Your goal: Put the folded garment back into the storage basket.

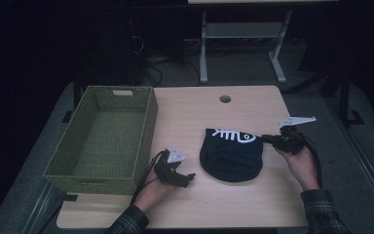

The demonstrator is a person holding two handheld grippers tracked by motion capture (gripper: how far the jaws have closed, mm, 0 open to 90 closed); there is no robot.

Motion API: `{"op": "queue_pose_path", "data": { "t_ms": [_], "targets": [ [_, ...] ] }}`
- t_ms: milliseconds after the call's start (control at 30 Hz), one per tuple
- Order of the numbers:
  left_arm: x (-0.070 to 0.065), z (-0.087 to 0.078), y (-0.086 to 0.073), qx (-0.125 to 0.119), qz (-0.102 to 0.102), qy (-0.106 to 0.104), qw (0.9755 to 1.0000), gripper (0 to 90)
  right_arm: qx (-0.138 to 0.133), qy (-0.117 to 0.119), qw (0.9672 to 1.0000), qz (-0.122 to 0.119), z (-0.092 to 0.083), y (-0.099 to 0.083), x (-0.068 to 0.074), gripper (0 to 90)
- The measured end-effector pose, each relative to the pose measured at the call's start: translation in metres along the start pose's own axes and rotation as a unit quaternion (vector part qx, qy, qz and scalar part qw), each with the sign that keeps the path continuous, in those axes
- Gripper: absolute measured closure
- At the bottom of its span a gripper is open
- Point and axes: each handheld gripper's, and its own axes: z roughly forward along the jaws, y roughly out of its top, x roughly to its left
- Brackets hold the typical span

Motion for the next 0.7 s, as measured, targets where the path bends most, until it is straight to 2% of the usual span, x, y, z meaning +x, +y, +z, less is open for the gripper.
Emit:
{"op": "queue_pose_path", "data": {
  "t_ms": [267,367,467,533,700],
  "targets": [
    [0.001,0.0,0.0,0.0,0.004,0.001,1.0,11.9,0.002,0.001,1.0,0.005,0.017,0.015,-0.007,89.9],
    [0.001,0.0,0.0,0.0,0.003,0.0,1.0,11.9,0.008,-0.003,0.9999,0.008,0.024,0.021,-0.01,89.9],
    [0.001,0.0,0.0,0.002,0.004,0.0,1.0,11.8,0.002,-0.008,0.9999,0.008,0.031,0.022,-0.014,90.0],
    [0.001,0.0,0.0,0.002,0.004,0.0,1.0,11.8,0.015,-0.006,0.9998,0.014,0.036,0.022,-0.017,90.0],
    [0.001,0.0,0.0,0.003,0.004,-0.001,1.0,11.8,0.026,-0.01,0.9995,0.017,0.047,0.024,-0.025,90.0]
  ]
}}
